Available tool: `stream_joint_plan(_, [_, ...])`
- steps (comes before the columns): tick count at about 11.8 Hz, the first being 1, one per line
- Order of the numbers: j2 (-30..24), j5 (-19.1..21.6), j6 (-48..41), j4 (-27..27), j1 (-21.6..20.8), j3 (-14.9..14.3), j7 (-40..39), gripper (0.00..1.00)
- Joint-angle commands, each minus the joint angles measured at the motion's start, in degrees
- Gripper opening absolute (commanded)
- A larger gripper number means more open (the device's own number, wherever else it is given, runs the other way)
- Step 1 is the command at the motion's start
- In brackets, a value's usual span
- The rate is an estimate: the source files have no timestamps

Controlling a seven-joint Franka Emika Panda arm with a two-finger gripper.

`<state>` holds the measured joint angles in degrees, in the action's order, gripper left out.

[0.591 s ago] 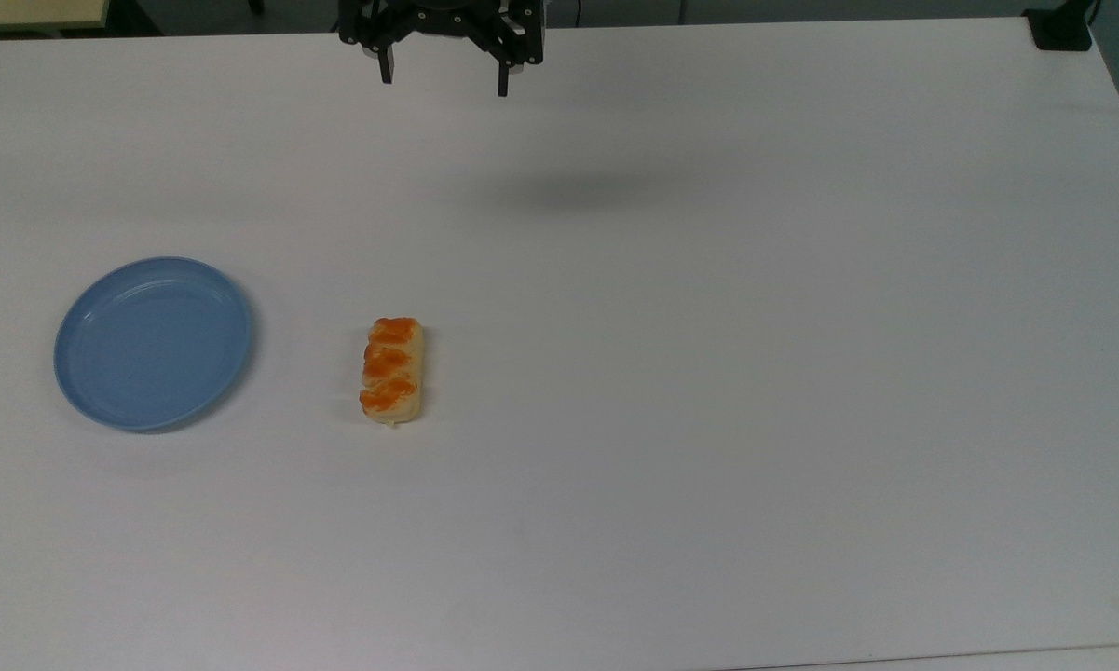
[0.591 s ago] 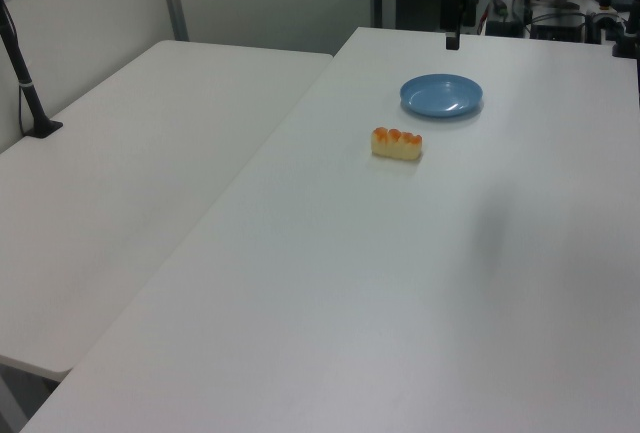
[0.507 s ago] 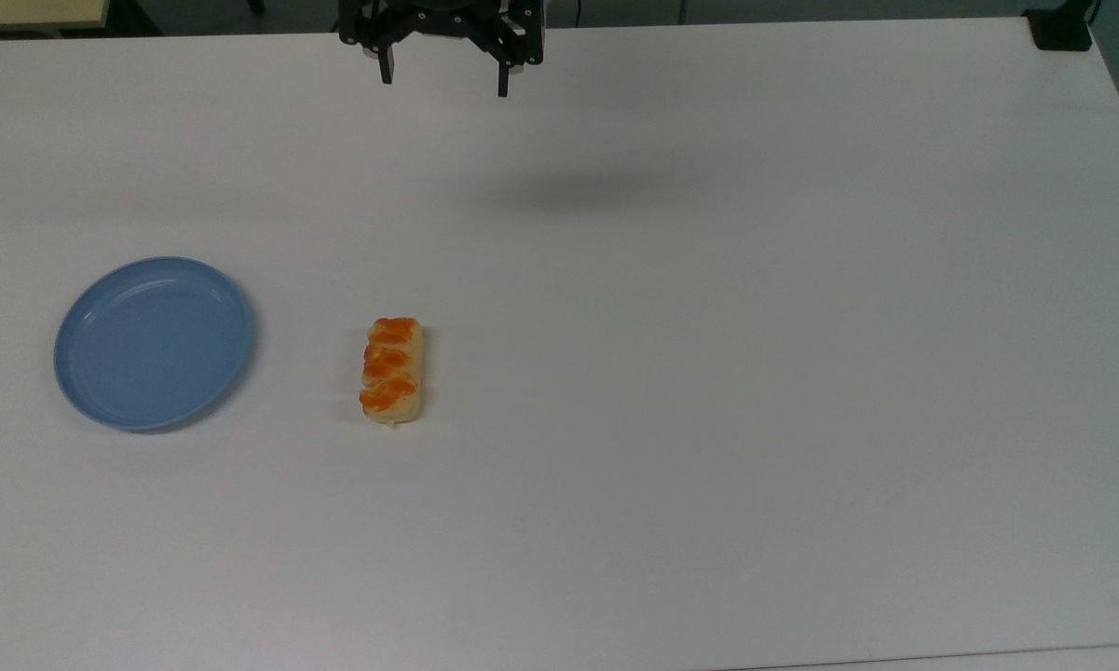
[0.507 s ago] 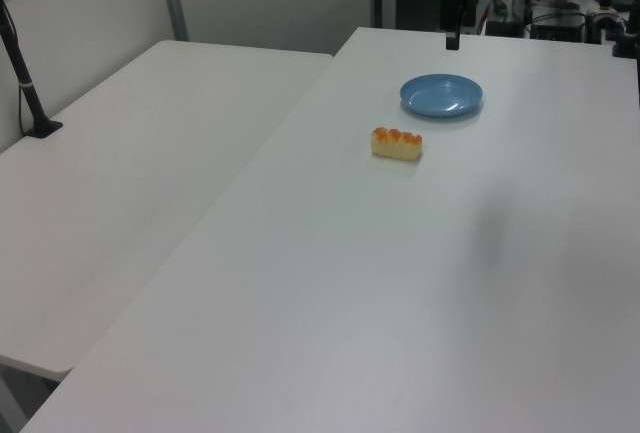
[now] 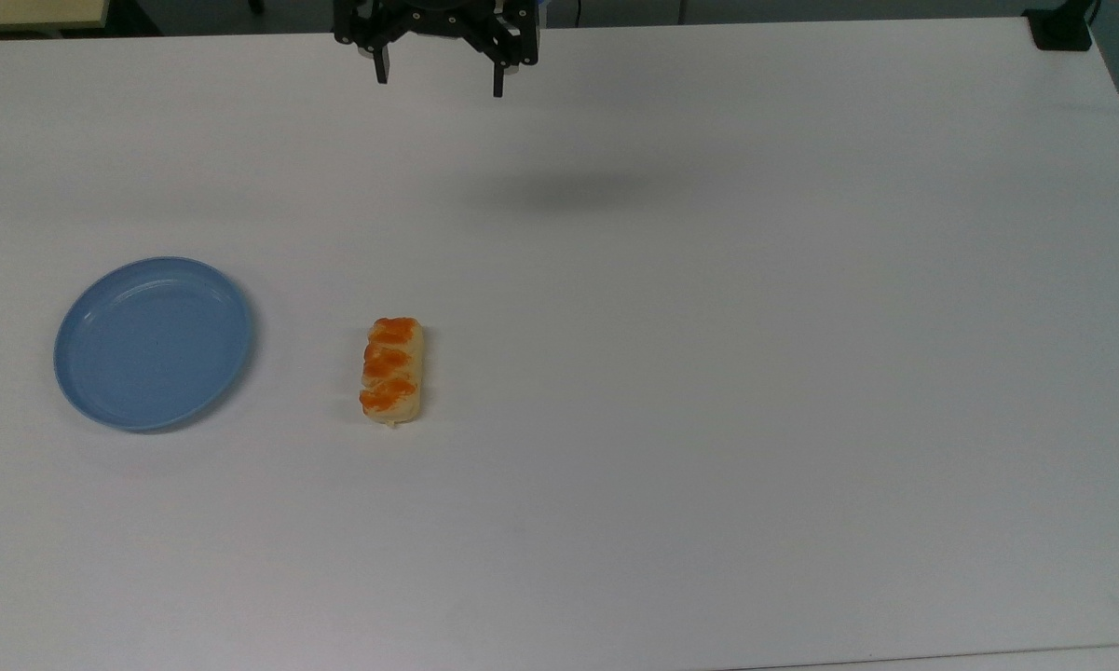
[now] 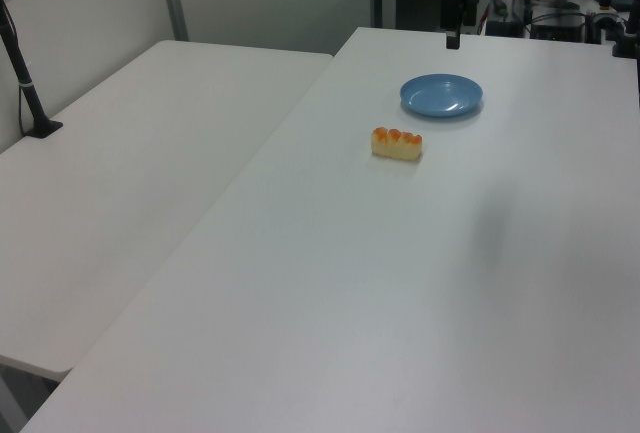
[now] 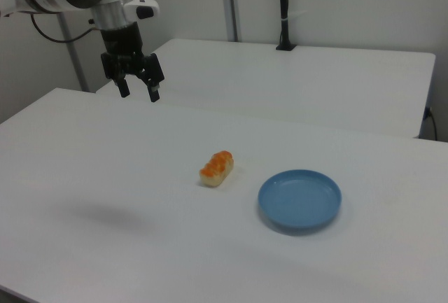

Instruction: Put the bread onto the plate

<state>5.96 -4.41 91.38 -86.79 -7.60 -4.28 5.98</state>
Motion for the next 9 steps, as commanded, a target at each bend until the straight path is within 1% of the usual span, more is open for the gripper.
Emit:
stream_joint_plan(1, [-0.4, 0.2, 0.5, -0.6, -0.3, -0.1, -0.4, 1.00])
stream_joint_plan(4, [0.6, 0.2, 0.8, -0.7, 0.0, -0.6, -1.1, 1.00])
stream_joint_plan(5, [1.3, 0.3, 3.5, -0.7, 0.5, -0.8, -1.2, 1.00])
stream_joint_plan(9, [10.0, 0.3, 14.4, -0.9, 3.7, -0.8, -1.3, 1.00])
